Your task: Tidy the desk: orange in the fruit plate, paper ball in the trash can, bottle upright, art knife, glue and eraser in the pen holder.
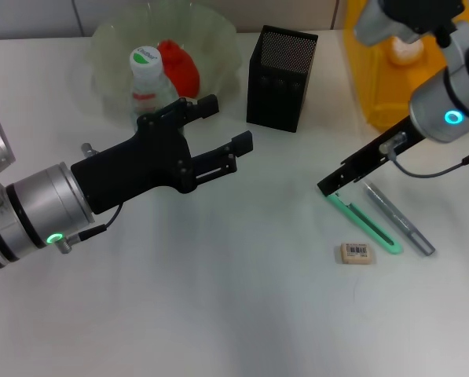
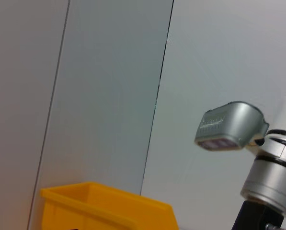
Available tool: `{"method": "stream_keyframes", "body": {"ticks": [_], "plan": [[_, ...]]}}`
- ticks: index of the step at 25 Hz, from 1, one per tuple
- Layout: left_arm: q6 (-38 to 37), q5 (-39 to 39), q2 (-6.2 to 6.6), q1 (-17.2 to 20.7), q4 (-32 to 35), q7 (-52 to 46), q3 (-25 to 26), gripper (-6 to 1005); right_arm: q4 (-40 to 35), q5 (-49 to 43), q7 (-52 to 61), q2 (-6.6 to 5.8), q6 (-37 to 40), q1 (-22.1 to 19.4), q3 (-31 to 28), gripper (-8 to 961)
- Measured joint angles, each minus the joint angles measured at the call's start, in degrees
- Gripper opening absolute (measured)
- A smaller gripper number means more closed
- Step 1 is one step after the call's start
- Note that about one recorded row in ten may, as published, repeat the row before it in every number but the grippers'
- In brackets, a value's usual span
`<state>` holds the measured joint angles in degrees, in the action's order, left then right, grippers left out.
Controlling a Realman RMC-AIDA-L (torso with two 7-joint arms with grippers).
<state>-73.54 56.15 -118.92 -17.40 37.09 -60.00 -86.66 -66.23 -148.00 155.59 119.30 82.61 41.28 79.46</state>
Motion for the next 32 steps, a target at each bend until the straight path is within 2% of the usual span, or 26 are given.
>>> {"method": "stream_keyframes", "body": {"ticks": [23, 31, 32], "plan": [[0.6, -0.3, 0.00, -0.2, -0.1, -0.7, 0.1, 799, 11.9, -2.4, 0.2, 0.23, -4.3, 6.2, 1.7, 696], [0.7, -0.7, 0.18, -0.2, -0.2, -0.7, 0.4, 799, 13.4, -4.0, 0.2, 0.25, -5.4, 6.8, 2.3, 505], [0.7, -0.7, 0.18, -0.2, -0.2, -0.7, 0.6, 799, 13.6, -4.0, 0.2, 0.25, -5.6, 6.9, 2.4, 506]]}}
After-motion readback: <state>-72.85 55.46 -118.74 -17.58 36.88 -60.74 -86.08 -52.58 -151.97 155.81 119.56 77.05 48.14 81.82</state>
